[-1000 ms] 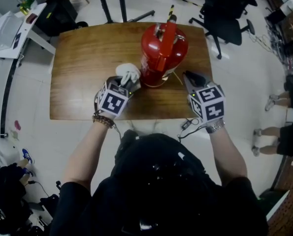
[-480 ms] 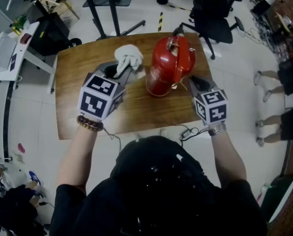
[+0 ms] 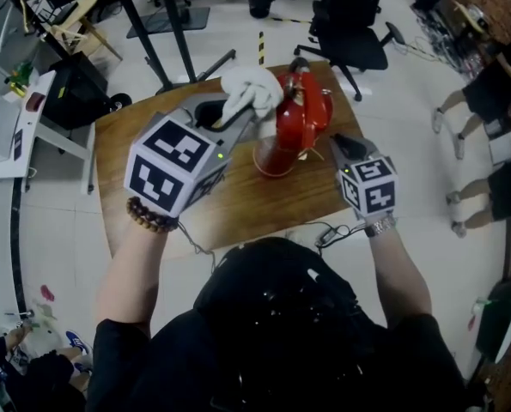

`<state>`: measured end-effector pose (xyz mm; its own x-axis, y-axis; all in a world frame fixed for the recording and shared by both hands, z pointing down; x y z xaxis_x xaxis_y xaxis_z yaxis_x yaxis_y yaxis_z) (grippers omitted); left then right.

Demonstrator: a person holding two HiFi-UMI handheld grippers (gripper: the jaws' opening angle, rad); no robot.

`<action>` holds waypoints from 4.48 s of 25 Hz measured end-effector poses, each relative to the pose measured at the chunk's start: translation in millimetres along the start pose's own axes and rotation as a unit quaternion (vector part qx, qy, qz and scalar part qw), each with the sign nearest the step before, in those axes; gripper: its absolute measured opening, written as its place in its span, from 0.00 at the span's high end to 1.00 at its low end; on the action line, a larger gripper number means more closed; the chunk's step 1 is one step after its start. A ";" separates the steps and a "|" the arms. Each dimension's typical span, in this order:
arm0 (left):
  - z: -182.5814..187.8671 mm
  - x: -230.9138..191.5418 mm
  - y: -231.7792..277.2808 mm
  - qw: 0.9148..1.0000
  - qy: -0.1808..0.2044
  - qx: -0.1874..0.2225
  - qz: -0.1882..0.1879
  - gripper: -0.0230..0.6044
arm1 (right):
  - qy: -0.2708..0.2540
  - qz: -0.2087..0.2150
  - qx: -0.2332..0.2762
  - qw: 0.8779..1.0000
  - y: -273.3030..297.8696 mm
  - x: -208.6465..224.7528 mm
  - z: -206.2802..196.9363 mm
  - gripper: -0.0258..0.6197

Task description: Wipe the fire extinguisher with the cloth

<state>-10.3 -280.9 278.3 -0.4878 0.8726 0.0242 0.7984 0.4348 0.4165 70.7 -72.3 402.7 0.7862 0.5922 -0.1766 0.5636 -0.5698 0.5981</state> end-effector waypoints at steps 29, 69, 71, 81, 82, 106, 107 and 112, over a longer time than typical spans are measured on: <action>-71.9 -9.4 59.0 0.993 0.007 -0.112 -0.021 0.91 | 0.029 -0.034 -0.017 0.999 -9.1 1.3 -16.8 0.89; -250.2 -3.4 161.3 0.959 -0.044 -0.281 -0.008 0.91 | 0.035 0.001 -0.046 0.998 -5.0 7.2 -40.9 0.89; -258.2 -4.5 163.2 0.956 -0.049 -0.291 0.004 0.91 | 0.032 0.011 -0.041 0.999 -3.5 10.6 -42.8 0.89; -283.4 -9.5 167.3 0.945 -0.091 -0.313 0.039 0.91 | 0.005 0.054 -0.023 0.998 5.4 17.5 -39.5 0.89; -285.1 -9.3 167.1 0.945 -0.089 -0.314 0.038 0.91 | 0.007 0.055 -0.023 0.998 5.5 15.0 -39.7 0.89; -147.1 -74.2 115.6 0.986 0.010 -0.163 -0.030 0.91 | 0.082 -0.076 -0.054 0.992 -9.7 -30.6 -35.4 0.89; -134.6 -73.3 111.6 0.988 0.012 -0.152 -0.036 0.91 | 0.083 -0.078 -0.055 0.992 -11.0 -32.8 -35.1 0.89; -75.9 -70.2 93.5 0.994 0.028 -0.092 -0.053 0.91 | 0.086 -0.089 -0.053 0.991 -15.0 -40.7 -31.3 0.89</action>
<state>71.8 -318.3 384.6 -0.5883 0.8084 0.0198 0.6659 0.4704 0.5791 22.3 -70.1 425.4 0.6170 0.7715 -0.1552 0.6515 -0.3900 0.6507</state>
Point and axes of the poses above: the fingertips, and each gripper's own axes: y forward along the fingers, x to its right, z out of its top, the point moved 4 cm from there along -y, backward along the fingers, and after that the axes turned 2 degrees about -y, right-handed, at the moved point
